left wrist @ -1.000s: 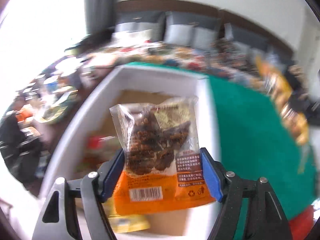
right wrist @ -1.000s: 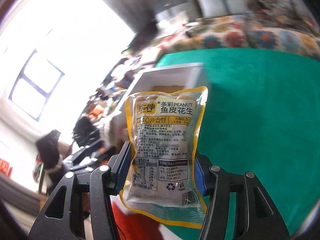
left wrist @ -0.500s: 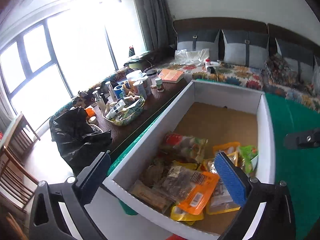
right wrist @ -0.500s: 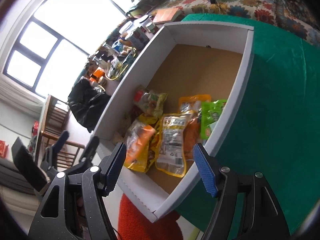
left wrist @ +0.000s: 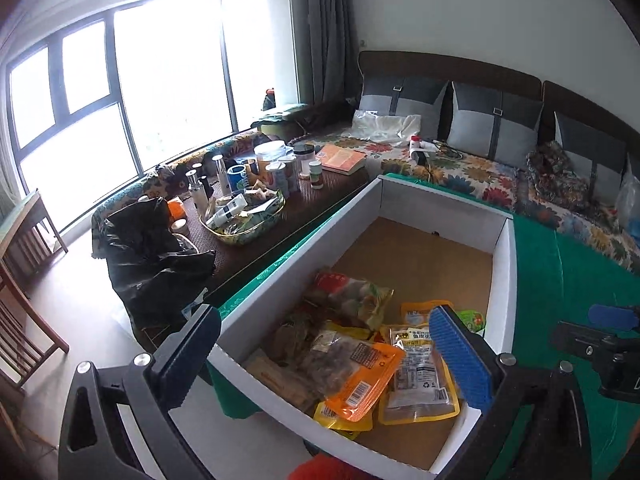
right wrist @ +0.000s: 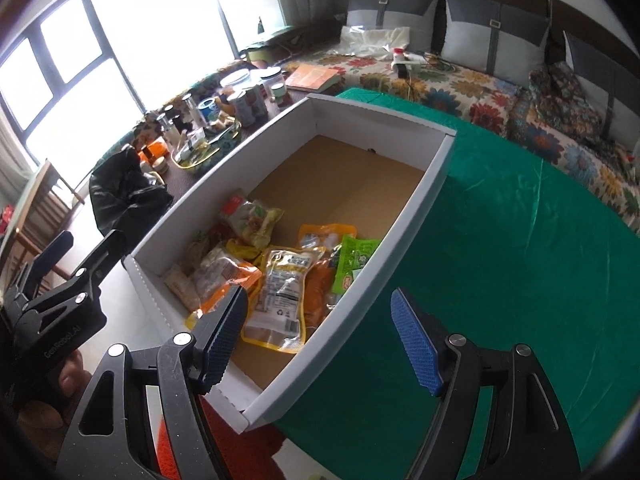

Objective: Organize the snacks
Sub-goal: 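Release both packs into the white box by opening both tools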

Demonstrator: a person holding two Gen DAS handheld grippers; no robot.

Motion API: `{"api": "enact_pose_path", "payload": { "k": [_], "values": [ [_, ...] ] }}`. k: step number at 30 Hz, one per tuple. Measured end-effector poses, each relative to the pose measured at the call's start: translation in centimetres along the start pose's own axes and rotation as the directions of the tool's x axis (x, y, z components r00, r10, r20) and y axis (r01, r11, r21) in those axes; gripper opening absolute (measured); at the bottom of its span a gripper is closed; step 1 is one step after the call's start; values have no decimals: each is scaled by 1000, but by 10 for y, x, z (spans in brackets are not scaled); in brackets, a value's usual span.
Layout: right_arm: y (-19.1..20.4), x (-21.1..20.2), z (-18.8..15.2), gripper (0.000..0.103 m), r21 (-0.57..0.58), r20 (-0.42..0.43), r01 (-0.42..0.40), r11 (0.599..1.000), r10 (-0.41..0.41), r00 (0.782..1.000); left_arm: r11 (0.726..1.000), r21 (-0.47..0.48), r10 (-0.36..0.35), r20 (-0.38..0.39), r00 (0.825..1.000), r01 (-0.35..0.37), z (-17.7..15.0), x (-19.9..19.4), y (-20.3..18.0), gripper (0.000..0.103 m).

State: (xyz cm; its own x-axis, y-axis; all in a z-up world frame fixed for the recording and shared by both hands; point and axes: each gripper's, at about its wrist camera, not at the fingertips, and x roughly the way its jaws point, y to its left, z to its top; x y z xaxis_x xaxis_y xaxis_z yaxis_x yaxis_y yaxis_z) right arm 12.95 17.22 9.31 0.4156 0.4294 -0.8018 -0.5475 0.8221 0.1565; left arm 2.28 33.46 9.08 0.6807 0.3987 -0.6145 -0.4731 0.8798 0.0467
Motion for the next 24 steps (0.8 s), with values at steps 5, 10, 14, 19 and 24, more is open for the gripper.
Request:
{"api": "enact_pose_path", "payload": {
  "k": [5,10,14,19,24],
  "values": [
    [13,-1,-2,78,-61,28,48,997,-46,999,1000,-8,6,-41,999,-6,-3,3,4,103],
    [25,0,-5,78,-124,31,74,989,-71,997,1000,-24,0,-96,995,-2,-9,10,8,103],
    [28,0,-6,78,-131,29,75,989,-72,997,999,-32,-11,-107,994,7,-12,9,12,103],
    [32,0,-4,78,-141,34,80,987,-76,997,999,-48,-18,-125,992,12,-12,12,18,103],
    [34,1,-3,78,-140,32,77,987,-73,997,995,-90,-52,-146,988,39,-15,12,23,103]
  ]
}}
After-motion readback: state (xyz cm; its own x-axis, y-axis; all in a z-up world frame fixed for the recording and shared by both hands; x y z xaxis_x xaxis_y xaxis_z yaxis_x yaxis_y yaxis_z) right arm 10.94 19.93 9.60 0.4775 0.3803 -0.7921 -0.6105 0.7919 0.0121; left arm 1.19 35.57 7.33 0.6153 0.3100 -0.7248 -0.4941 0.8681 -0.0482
